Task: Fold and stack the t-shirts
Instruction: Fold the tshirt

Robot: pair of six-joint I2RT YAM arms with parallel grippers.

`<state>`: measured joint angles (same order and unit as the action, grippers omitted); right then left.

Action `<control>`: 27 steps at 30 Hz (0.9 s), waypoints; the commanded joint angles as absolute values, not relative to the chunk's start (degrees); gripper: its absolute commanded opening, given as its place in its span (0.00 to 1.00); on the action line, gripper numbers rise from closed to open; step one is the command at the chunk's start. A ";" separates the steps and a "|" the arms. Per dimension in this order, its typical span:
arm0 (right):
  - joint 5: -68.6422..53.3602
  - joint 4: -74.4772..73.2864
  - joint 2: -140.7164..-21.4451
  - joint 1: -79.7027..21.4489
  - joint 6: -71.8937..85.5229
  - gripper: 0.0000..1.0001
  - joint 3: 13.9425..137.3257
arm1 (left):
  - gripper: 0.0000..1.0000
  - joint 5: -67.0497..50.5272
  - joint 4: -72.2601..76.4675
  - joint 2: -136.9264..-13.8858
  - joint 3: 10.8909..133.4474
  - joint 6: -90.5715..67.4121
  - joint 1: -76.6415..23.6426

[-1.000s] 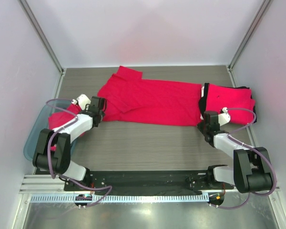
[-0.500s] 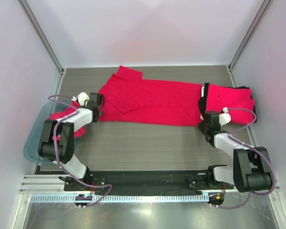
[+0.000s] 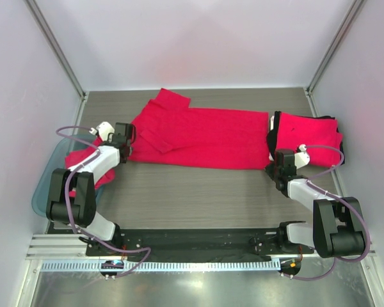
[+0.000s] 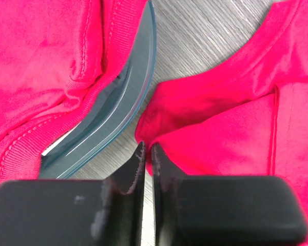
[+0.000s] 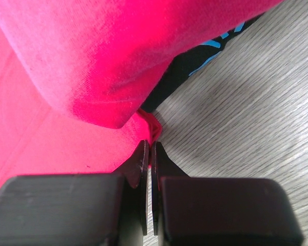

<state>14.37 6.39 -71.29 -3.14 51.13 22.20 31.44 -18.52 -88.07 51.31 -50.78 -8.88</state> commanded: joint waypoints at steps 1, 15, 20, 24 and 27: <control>15.21 8.35 -70.23 -2.64 50.45 0.01 21.80 | 0.10 33.41 -20.13 -87.81 53.44 -49.84 -8.17; 15.03 8.26 -69.26 -2.64 50.27 0.01 21.71 | 0.49 23.12 -15.47 -75.95 45.62 -49.48 -9.75; 15.12 8.26 -69.17 -2.72 50.27 0.01 21.80 | 0.44 16.36 -16.17 -70.67 40.89 -56.58 -11.34; 15.03 8.26 -68.82 -2.64 50.27 0.01 21.71 | 0.38 14.76 -14.68 -67.42 37.53 -61.16 -11.43; 15.12 8.35 -68.64 -2.64 50.36 0.01 21.53 | 0.35 14.42 -13.63 -67.32 36.30 -64.50 -11.43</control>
<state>14.17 6.44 -70.32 -2.98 51.09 21.78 16.29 -16.80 -68.23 36.97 -59.31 -11.38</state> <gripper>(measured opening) 0.039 0.362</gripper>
